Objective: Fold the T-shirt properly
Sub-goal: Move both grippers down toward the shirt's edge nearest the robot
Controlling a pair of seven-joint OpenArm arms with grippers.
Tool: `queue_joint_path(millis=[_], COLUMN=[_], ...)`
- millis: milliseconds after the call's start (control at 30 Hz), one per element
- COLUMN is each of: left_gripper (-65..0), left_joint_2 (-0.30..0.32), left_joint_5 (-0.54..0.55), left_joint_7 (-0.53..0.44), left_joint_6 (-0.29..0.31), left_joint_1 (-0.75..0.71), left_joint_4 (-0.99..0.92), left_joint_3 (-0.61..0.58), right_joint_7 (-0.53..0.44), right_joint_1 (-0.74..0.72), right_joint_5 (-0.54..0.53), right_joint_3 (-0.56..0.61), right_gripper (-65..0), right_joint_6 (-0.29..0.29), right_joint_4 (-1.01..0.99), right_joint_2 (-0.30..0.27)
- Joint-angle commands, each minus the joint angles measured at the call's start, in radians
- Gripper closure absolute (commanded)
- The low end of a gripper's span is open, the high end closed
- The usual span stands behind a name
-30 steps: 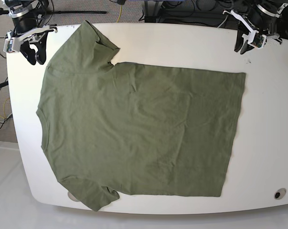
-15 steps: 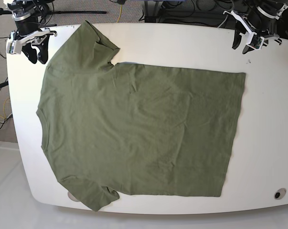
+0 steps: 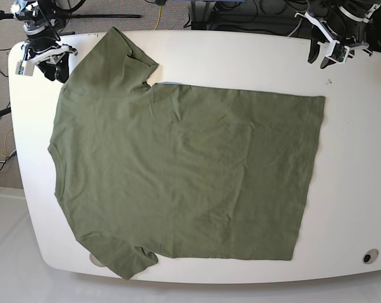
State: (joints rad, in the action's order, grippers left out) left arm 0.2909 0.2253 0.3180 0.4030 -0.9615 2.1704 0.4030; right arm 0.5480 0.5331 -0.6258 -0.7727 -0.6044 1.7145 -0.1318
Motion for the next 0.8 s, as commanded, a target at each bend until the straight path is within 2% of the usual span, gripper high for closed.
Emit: queue_joint_path(millis=[0,100,300,433,767], left_gripper=[-10.7,-6.6,-7.0,-13.4,-16.2], left_joint_2=[0.006,0.016,0.02,0.015,0.016], left_joint_5=[0.005,0.01,0.012,0.015,0.021], left_joint_7=[-0.032,-0.03,-0.026,-0.023,-0.008], left_joint_6=[-0.008,0.013,0.015,0.015,0.019], left_joint_1=[-0.01,0.001,0.006,0.004,0.012], left_joint_4=[0.022,0.024,0.023,0.018,0.013], left_joint_3=[0.003,0.004,0.004,0.004,0.007], right_joint_7=[-0.001,0.025,0.032,0.04,0.046], right_joint_1=[-0.001,-0.011,-0.017,-0.045,-0.062], right_joint_5=[-0.015,0.002,0.016,0.019,-0.016], right_joint_3=[-0.008,0.004,0.011,0.001,-0.002], right_gripper=[-21.1,-21.2,-21.7,-22.3,-22.5], right_joint_6=[-0.021,-0.024,-0.022,-0.009,-0.013], right_joint_4=[0.01,0.017,0.01,-0.056,-0.129], right_joint_2=[-0.012,0.0,0.005,0.006,0.002])
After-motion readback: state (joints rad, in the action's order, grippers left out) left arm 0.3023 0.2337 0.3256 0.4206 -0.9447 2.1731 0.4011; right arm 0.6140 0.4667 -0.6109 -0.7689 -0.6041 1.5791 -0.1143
